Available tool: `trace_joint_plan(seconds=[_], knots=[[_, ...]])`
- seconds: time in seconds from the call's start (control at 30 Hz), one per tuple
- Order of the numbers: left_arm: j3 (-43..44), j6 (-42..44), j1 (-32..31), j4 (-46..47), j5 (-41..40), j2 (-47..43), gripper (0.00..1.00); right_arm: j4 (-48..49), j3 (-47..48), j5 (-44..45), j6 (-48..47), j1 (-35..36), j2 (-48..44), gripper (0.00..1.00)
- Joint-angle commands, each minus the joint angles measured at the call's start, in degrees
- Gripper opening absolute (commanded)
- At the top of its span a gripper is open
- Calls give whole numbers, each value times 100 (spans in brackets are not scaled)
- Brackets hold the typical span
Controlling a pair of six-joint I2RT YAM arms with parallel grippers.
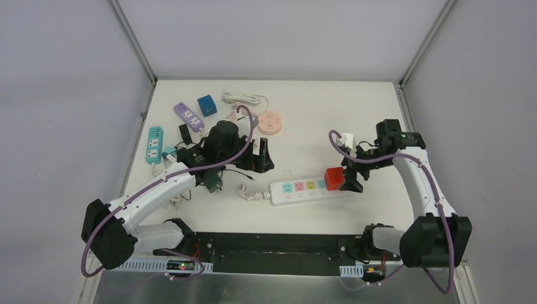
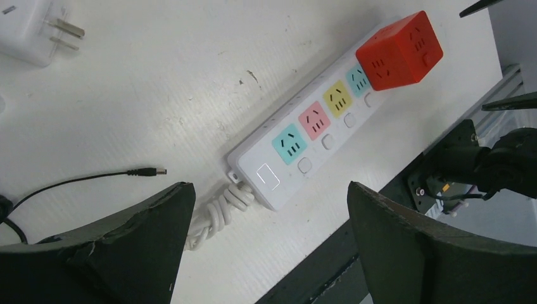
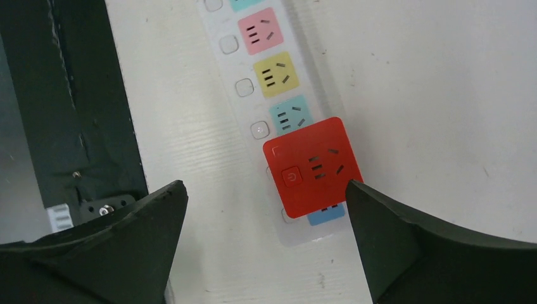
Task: Pull the plug off the socket
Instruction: Remove the plug from the socket.
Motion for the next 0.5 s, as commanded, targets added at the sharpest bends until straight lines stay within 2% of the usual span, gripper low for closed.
trace_joint_plan(seconds=[0.0, 0.13, 0.47], knots=[[-123, 283, -270, 721, -484, 78, 93, -695, 26, -329, -2522, 93, 287, 100], [-253, 279, -374, 836, -541, 76, 93, -594, 37, -147, -3128, 139, 573, 100], [-919, 473, -421, 1506, -483, -394, 94, 252, -14, 370, -2758, 522, 1033, 100]])
